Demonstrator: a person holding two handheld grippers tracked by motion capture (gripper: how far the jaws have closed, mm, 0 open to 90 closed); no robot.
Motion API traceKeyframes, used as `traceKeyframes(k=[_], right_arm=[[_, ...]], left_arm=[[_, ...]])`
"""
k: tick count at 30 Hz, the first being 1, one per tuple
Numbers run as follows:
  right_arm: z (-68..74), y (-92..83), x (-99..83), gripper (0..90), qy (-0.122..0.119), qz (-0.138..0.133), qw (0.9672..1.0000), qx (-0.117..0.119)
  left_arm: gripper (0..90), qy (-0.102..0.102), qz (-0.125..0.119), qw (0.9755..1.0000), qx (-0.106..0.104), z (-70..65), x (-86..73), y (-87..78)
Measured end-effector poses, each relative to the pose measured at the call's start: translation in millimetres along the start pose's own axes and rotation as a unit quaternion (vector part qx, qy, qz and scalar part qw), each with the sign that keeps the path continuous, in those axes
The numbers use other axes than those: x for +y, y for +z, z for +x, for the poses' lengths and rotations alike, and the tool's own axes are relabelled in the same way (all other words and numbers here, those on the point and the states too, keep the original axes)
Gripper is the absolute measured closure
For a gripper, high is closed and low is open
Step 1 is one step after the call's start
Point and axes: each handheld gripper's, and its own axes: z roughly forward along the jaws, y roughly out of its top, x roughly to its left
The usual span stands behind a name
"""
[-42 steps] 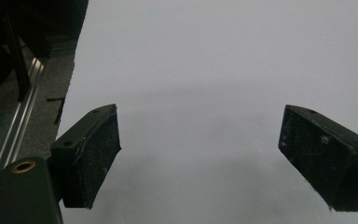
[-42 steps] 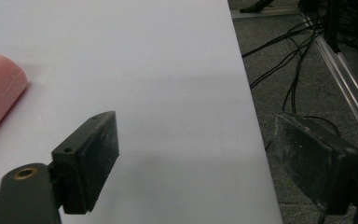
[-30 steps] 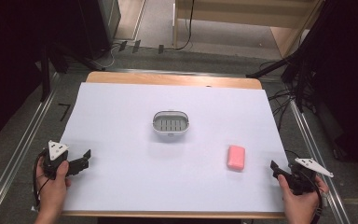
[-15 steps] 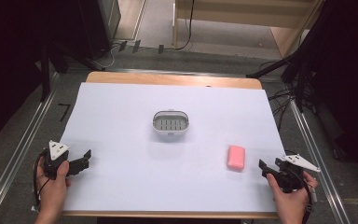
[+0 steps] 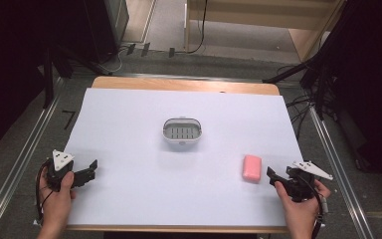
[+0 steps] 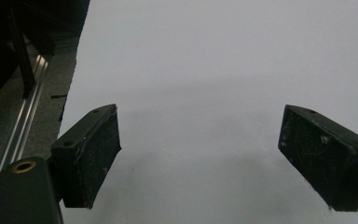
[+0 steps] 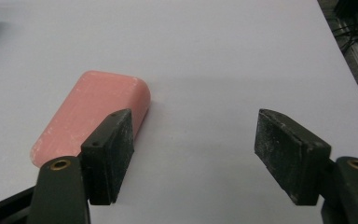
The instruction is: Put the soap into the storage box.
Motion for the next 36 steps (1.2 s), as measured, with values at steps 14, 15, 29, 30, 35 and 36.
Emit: traceKeyframes(k=[14, 15, 29, 30, 35, 36], right_arm=[[21.0, 5.1, 2.0, 28.2, 0.005, 0.006, 0.9998, -0.019], [22.1, 6.0, 2.0, 27.7, 0.012, 0.007, 0.9997, -0.02], [37.4, 12.2, 6.1, 17.5, 0.029, 0.032, 0.999, -0.011], [39.6, 12.5, 6.8, 17.2, 0.031, 0.032, 0.9989, -0.013], [45.3, 15.3, 9.1, 15.2, 0.026, 0.033, 0.9991, -0.009], [49.1, 17.3, 10.1, 14.2, 0.022, 0.036, 0.999, -0.01]], left_arm=[[13.5, -0.001, 0.003, 1.0, 0.0, 0.1, 0.2, 0.2], [13.5, -0.002, 0.002, 1.0, 0.002, 0.0, 0.1, 0.2], [13.5, -0.001, -0.001, 1.0, 0.003, -0.2, -0.2, -0.3], [13.5, -0.001, -0.001, 1.0, 0.003, -0.2, -0.2, -0.4], [13.5, -0.001, 0.0, 1.0, 0.002, 0.0, -0.1, -0.3], [13.5, -0.001, 0.0, 1.0, 0.002, 0.0, -0.1, -0.3]])
